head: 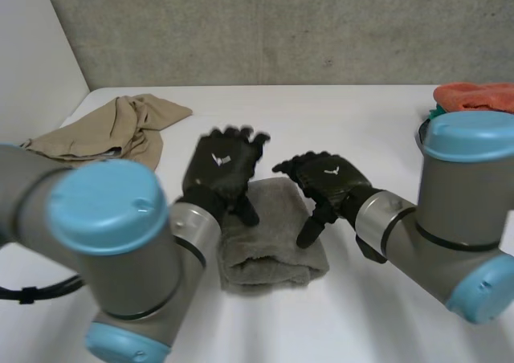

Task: Fold the laundry.

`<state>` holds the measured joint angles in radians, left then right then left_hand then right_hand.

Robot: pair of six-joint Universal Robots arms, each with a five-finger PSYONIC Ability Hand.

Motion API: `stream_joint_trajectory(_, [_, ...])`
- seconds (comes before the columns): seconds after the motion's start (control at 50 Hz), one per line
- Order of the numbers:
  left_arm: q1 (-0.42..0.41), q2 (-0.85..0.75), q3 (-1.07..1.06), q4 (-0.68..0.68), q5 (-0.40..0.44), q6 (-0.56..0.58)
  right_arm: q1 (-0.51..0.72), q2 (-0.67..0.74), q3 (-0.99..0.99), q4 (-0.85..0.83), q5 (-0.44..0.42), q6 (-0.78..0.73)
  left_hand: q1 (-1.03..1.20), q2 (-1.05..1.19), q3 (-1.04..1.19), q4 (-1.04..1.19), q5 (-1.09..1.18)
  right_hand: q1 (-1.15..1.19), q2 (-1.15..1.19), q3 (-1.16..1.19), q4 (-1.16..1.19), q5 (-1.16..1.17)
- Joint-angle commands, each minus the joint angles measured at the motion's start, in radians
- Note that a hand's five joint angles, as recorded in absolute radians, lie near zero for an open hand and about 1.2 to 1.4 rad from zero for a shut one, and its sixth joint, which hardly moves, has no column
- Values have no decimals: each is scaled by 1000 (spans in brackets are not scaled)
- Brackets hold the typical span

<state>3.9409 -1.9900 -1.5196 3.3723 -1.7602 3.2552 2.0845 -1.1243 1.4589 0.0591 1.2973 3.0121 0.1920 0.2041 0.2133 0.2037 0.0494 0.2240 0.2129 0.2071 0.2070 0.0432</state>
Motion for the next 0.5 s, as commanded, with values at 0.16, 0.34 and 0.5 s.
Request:
stream_joint_trajectory(0.16, [3, -182, 30, -191, -113, 12, 16, 219, -135, 62, 17, -154, 24, 12, 3, 13, -7, -49, -38, -33, -32, -43])
stream_joint_trajectory(0.34, [8, -67, 56, -189, -104, 43, 14, 120, -124, 41, 140, -272, 13, 1, -9, 1, -19, -49, -38, -33, -32, -43])
stream_joint_trajectory(0.5, [29, 20, 180, -194, 60, 133, 57, -50, 56, -97, 163, -283, -5, -17, -26, -17, -37, -49, -38, -33, -32, -43])
